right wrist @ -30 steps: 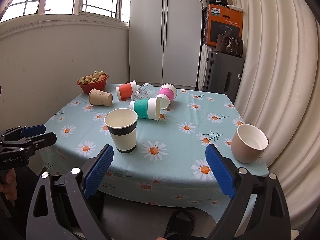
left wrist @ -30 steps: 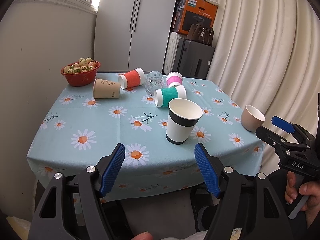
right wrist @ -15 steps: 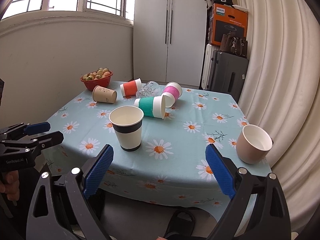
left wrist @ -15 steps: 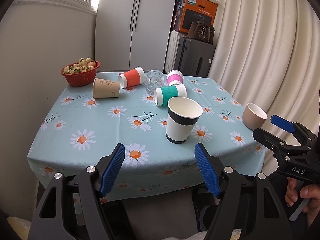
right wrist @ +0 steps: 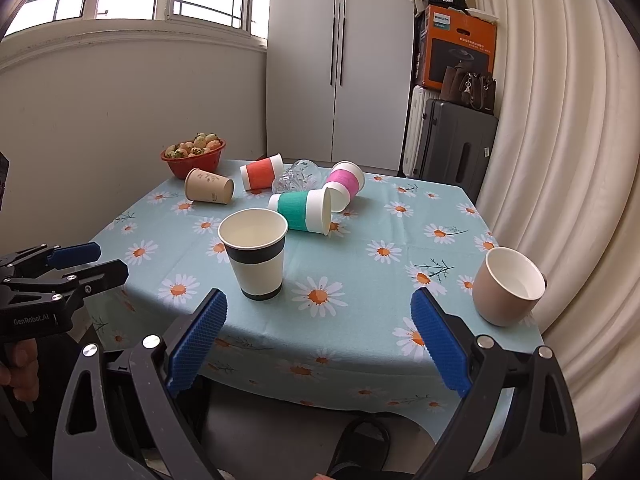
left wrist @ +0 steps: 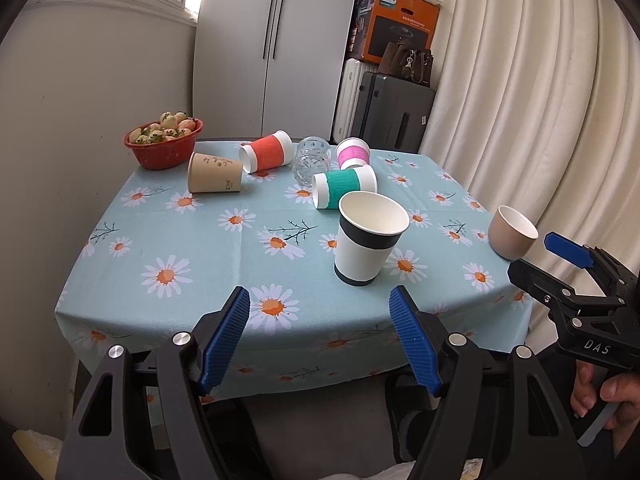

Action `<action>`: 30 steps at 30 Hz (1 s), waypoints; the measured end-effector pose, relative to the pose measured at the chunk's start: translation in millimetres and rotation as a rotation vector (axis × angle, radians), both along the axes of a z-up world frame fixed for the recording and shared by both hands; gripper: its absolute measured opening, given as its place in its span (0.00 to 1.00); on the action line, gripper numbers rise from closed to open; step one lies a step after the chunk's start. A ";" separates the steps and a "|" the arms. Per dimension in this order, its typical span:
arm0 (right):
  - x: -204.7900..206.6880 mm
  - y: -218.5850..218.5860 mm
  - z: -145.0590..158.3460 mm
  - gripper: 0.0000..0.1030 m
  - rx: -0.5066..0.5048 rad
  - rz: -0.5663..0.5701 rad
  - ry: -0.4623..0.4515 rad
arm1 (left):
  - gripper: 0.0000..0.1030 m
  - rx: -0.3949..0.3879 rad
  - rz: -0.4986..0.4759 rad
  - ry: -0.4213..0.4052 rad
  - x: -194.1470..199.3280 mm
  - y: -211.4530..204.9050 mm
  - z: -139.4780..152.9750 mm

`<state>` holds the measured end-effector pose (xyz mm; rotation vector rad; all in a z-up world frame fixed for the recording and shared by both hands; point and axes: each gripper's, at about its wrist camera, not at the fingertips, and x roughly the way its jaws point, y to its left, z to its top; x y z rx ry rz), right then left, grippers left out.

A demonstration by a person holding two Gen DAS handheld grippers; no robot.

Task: Flip cup upright

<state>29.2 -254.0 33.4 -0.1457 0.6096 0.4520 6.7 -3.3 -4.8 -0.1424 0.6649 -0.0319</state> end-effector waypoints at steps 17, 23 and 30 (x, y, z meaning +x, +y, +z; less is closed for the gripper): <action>0.7 -2.5 -2.5 0.89 -0.002 -0.005 0.004 | 0.69 0.008 -0.001 0.002 -1.0 -0.8 0.2; 0.6 -1.8 -2.4 0.89 -0.007 -0.003 0.004 | 0.69 0.008 -0.002 0.001 -0.9 -1.6 0.3; 0.4 -1.4 -2.4 0.89 -0.008 -0.003 0.003 | 0.69 0.009 -0.003 0.004 -1.0 -2.1 0.4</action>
